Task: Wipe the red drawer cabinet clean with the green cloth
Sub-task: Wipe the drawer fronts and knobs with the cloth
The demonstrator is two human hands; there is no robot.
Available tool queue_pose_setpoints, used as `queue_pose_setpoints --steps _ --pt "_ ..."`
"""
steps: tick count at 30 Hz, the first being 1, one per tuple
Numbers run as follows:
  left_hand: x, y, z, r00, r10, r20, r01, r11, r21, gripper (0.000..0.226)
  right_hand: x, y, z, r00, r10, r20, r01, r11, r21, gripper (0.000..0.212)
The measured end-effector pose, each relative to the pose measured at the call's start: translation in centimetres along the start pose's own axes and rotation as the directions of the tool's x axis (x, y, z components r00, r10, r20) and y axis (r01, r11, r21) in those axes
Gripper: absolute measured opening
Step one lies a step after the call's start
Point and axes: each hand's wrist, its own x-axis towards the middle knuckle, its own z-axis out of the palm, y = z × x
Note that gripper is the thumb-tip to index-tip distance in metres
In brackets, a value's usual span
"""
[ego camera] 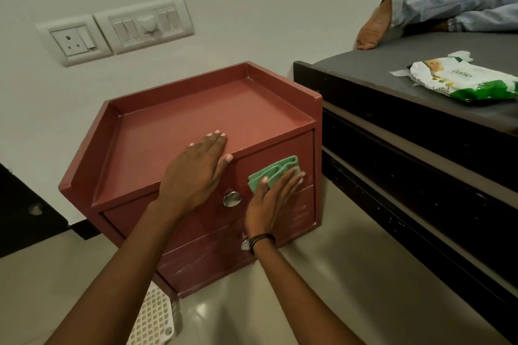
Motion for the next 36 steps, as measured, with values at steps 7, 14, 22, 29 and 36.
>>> queue_pose_setpoints --steps 7,14,22,29,36 --pt "-0.1 -0.3 0.1 1.000 0.007 -0.005 -0.007 1.000 -0.012 0.064 -9.5 5.6 2.0 0.948 -0.136 0.286 0.225 0.926 -0.304 0.072" --pt "-0.4 -1.1 0.0 0.999 0.049 -0.003 -0.049 0.998 -0.038 0.070 0.0 3.3 -1.4 0.997 0.067 0.030 -0.056 0.957 -0.283 0.068" --pt "-1.7 -2.4 -0.4 0.997 0.071 0.003 -0.070 0.996 -0.046 0.058 2.4 4.3 -3.7 1.000 0.014 0.007 -0.012 0.967 -0.254 0.067" --pt "-2.0 -2.6 -0.2 0.997 0.077 -0.007 -0.077 0.997 -0.020 0.058 -3.0 1.5 -0.6 0.988 -0.023 -0.154 0.002 0.991 -0.134 0.057" --pt "-2.4 -2.7 -0.2 0.995 0.089 -0.045 -0.088 0.996 0.005 0.056 -4.9 -0.1 -1.5 0.974 -0.042 -0.222 0.081 0.981 0.173 0.042"
